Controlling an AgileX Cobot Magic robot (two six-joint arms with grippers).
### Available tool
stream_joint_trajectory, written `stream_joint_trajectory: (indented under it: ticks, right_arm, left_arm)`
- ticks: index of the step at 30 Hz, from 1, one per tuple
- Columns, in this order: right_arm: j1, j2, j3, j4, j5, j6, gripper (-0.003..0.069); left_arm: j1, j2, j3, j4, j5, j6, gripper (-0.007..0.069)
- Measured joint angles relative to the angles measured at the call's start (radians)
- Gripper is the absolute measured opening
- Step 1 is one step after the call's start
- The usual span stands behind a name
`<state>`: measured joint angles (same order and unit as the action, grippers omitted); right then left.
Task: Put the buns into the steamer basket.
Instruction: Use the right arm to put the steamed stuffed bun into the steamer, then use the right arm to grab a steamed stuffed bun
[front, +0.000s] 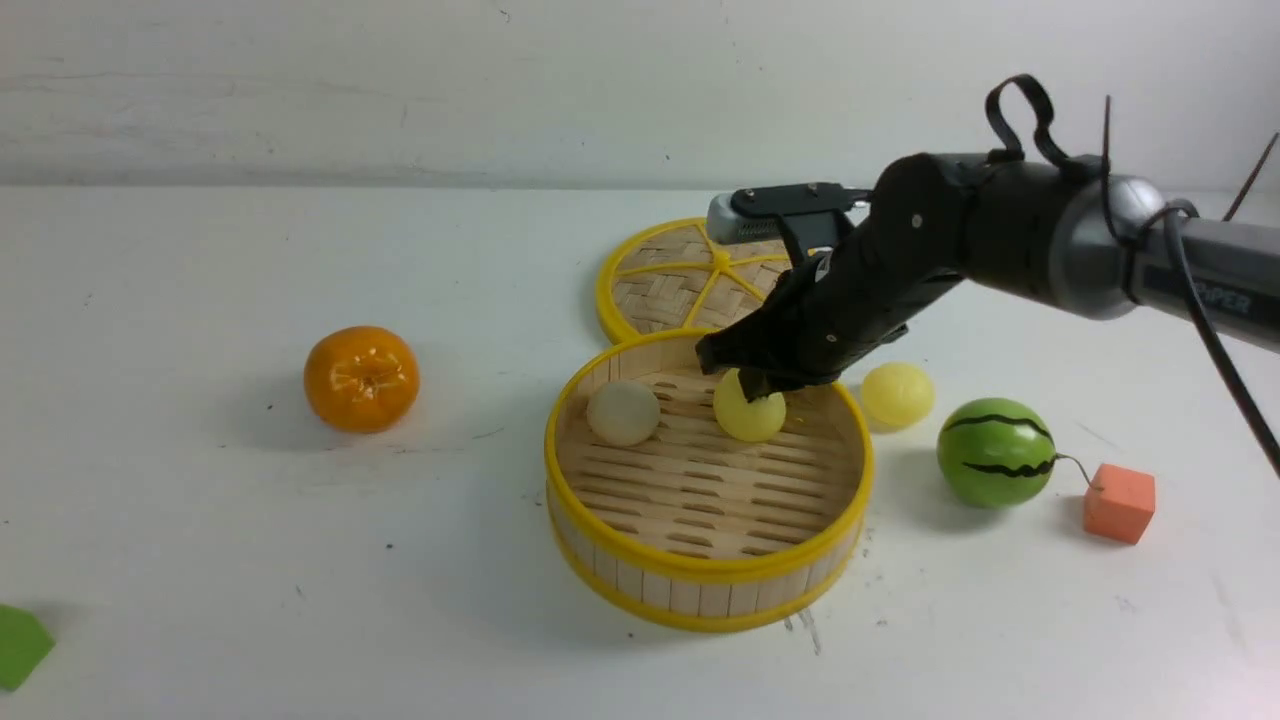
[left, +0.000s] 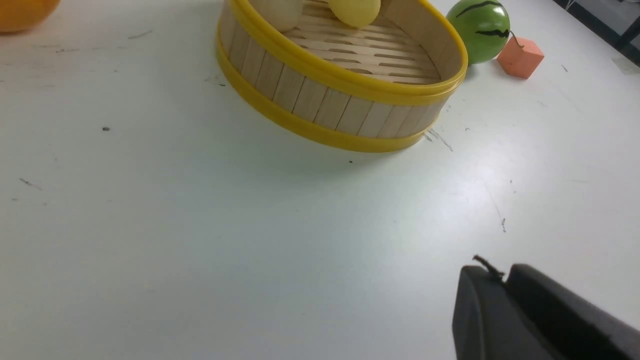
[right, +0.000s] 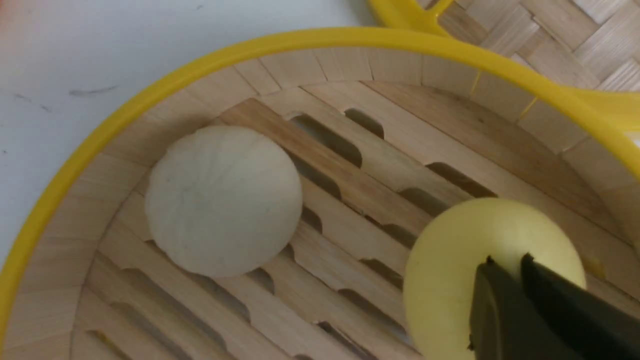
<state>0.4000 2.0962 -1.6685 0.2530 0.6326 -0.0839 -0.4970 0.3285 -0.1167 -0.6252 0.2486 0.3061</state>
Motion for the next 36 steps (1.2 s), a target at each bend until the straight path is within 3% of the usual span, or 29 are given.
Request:
stream_joint_trajectory:
  ticks: [3, 9, 13, 17, 20, 25, 36]
  right_arm:
    - [0.0, 0.004, -0.006, 0.0, -0.006, 0.001, 0.0135]
    - [-0.001, -0.047, -0.051, 0.011, 0.062, 0.001, 0.0431]
    - [-0.018, -0.136, -0.085, -0.046, 0.13, 0.01, 0.0512]
    - [-0.084, -0.192, -0.099, -0.134, 0.2, 0.09, 0.0497]
    - [-0.176, -0.15, -0.101, -0.167, 0.277, 0.146, 0.041]
    - [-0.222, -0.046, -0.111, -0.149, 0.271, 0.151, 0.0332]
    - [-0.231, 0.104, -0.234, -0.075, 0.25, 0.119, 0.0317]
  left_arm:
    - [0.0, 0.0, 0.0, 0.0, 0.0, 0.0, 0.006]
    - [0.0, 0.0, 0.0, 0.0, 0.0, 0.0, 0.0068]
    - [0.0, 0.0, 0.0, 0.0, 0.0, 0.0, 0.0071]
    - [0.0, 0.0, 0.0, 0.0, 0.0, 0.0, 0.0073]
    - [0.0, 0.0, 0.0, 0.0, 0.0, 0.0, 0.0078]
    - [0.0, 0.0, 0.0, 0.0, 0.0, 0.0, 0.0085]
    - [0.0, 0.0, 0.0, 0.0, -0.001, 0.0, 0.0092]
